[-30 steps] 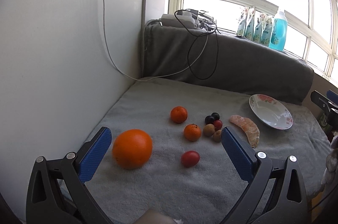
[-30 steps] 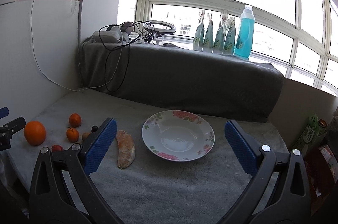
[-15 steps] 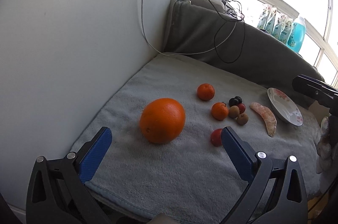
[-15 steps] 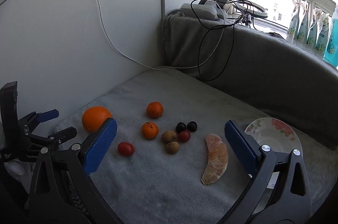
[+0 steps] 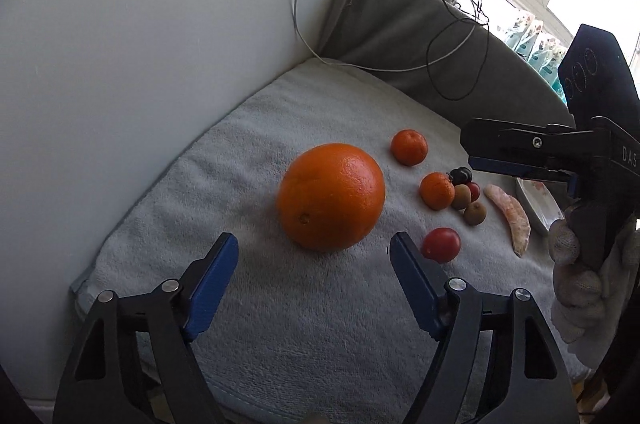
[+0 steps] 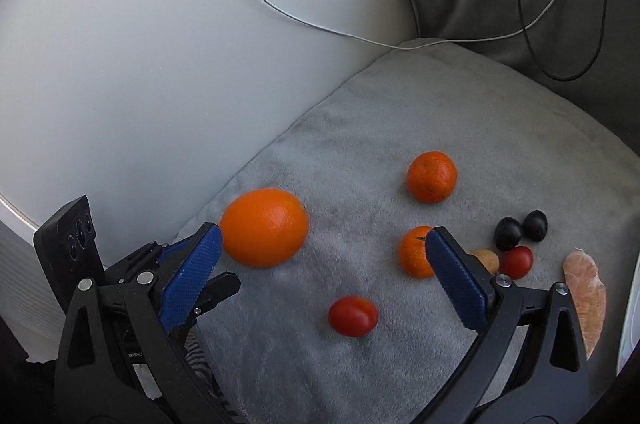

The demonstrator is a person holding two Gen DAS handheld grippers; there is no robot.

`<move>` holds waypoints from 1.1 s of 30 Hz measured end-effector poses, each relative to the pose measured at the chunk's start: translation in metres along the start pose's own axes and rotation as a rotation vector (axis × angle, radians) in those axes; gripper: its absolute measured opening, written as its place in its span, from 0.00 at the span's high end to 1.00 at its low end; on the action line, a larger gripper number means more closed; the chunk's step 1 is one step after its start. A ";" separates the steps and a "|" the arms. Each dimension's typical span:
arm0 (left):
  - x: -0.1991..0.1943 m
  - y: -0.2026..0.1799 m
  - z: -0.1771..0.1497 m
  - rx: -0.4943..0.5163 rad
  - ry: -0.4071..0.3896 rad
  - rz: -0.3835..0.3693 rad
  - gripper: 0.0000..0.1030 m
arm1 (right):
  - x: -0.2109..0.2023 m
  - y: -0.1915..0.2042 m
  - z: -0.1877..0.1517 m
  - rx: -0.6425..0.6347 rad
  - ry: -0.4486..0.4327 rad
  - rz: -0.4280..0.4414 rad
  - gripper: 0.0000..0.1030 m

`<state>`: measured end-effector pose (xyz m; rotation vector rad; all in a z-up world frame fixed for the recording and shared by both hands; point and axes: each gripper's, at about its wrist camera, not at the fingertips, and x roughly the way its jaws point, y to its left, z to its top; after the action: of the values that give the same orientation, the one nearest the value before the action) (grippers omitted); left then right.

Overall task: Organize fruits
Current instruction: 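Move both grippers toward the large orange and close around it, then lift the large orange with both grippers and carry it toward the floral plate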

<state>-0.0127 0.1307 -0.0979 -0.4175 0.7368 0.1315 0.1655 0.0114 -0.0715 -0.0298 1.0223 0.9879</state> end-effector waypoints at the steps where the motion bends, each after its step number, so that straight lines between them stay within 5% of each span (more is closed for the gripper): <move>1: 0.001 0.001 0.000 -0.003 0.002 -0.006 0.25 | 0.006 0.000 0.001 0.013 0.014 0.018 0.02; 5: 0.005 0.004 0.001 -0.015 0.012 -0.028 0.25 | 0.027 0.002 0.005 0.047 0.061 0.086 0.11; 18: 0.017 0.010 0.005 -0.045 0.040 -0.061 0.26 | 0.056 0.009 0.006 0.100 0.126 0.166 0.18; 28: 0.022 0.006 0.006 -0.026 0.057 -0.094 0.46 | 0.068 0.012 0.006 0.103 0.145 0.182 0.30; 33: 0.023 -0.001 0.008 -0.004 0.058 -0.076 0.46 | 0.062 0.015 0.005 0.100 0.134 0.173 0.30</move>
<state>0.0091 0.1323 -0.1077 -0.4537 0.7770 0.0498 0.1675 0.0640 -0.1074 0.0770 1.2112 1.1018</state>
